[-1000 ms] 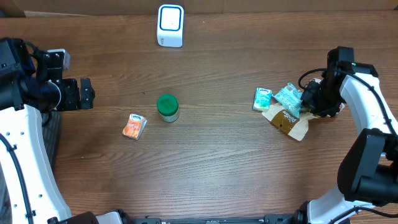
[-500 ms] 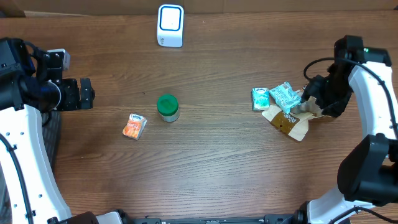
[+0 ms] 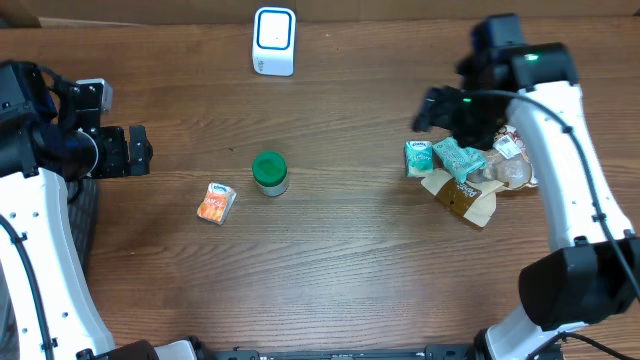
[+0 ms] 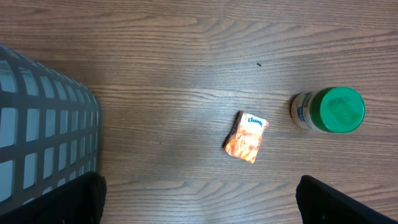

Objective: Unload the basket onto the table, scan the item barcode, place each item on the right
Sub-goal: 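Move the right gripper over the green-lidded jar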

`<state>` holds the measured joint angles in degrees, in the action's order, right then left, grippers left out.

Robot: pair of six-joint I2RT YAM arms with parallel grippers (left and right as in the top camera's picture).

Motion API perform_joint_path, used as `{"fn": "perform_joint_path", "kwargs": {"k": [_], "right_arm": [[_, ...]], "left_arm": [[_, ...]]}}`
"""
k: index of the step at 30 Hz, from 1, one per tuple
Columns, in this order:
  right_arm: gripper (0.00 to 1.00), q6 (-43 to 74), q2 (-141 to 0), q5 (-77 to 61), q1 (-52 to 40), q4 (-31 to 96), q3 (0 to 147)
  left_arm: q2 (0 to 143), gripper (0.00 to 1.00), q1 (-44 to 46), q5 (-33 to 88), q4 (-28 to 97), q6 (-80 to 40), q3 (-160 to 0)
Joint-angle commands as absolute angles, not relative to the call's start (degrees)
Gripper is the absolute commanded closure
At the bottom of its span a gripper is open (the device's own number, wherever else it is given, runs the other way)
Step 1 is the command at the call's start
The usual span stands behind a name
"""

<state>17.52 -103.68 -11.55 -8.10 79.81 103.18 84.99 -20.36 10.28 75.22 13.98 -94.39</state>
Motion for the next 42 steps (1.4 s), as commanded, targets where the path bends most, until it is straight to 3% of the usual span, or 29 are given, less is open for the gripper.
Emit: {"fn": "perform_joint_path", "kwargs": {"k": [1, 4, 16, 24, 33, 42], "right_arm": [[0.09, 13.8, -102.89, -14.17, -14.98, 75.46, 103.83], [0.0, 8.6, -102.89, -13.32, -20.23, 70.04, 103.83], [0.0, -9.08, -103.33, -8.97, -33.39, 55.96, 103.83], [0.0, -8.58, -105.8, -6.59, -35.75, 52.36, 103.77], [0.0, -7.27, -110.26, -14.57, -35.73, 48.18, 102.72], [0.0, 1.63, -114.06, -10.09, -36.32, 44.47, 102.72]], "left_arm": [[85.12, 0.0, -20.56, 10.11, 75.13, 15.44, -94.98], [85.12, 0.01, -20.56, 10.11, 75.13, 15.42, -94.98], [85.12, 0.01, -20.56, 10.11, 75.13, 15.42, -94.98], [85.12, 0.0, -20.56, 10.11, 75.13, 15.44, -94.98], [85.12, 0.0, -20.56, 10.11, 75.13, 15.42, -94.98], [85.12, 0.0, -20.56, 10.11, 75.13, 15.42, -94.98]]}}
